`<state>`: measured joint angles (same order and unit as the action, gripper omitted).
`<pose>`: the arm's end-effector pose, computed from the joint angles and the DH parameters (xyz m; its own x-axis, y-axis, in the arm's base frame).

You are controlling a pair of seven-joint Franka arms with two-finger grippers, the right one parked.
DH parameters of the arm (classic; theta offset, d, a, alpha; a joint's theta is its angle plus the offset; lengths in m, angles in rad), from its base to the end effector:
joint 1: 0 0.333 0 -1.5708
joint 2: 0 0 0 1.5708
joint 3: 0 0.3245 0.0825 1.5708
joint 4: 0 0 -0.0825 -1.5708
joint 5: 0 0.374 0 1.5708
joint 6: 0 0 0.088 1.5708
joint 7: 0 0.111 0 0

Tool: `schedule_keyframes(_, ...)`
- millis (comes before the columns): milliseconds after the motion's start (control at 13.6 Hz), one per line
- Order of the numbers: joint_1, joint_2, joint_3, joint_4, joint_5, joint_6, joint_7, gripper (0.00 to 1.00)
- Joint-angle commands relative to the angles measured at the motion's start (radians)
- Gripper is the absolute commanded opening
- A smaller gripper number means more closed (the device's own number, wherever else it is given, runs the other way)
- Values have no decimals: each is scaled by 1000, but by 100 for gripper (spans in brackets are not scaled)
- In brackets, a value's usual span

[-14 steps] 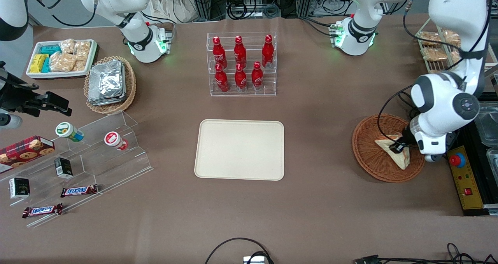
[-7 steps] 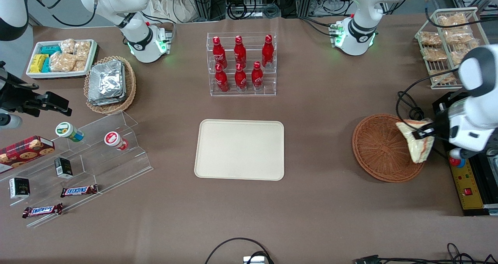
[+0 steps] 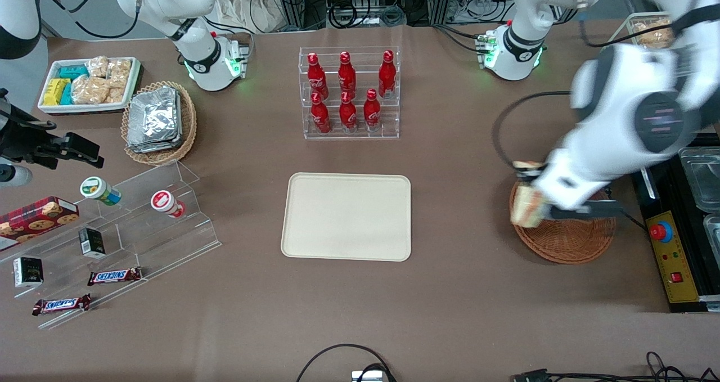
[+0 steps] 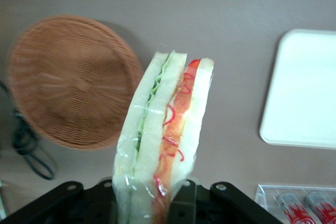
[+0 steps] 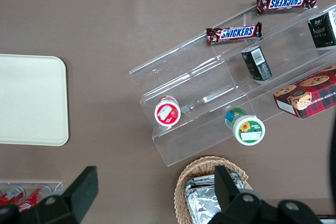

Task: Place sandwich from basket to tray
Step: 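Carry the sandwich with the left gripper over to the cream tray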

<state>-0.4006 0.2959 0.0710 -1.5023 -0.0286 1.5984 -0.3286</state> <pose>0.5845 -0.2087 0.4895 0.9819 0.0071 -0.1895 -0.0038 -0.9984 -0.0570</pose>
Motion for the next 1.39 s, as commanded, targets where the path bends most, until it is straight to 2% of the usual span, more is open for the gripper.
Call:
schedule_keyframes(0,-115,138,7,69,4,27,-174,0)
schedule_keyframes(220,-210,265,-42,82,-10,185,-236,0)
schedule_keyframes(440,-227,365,-86,86,-45,368,-305,0)
schedule_keyframes(734,-225,453,-88,93,-45,485,-299,0)
schedule_keyframes(1174,-224,519,-94,113,-77,554,-302,0)
schedule_keyframes(1321,-216,508,-93,116,-76,549,-300,38)
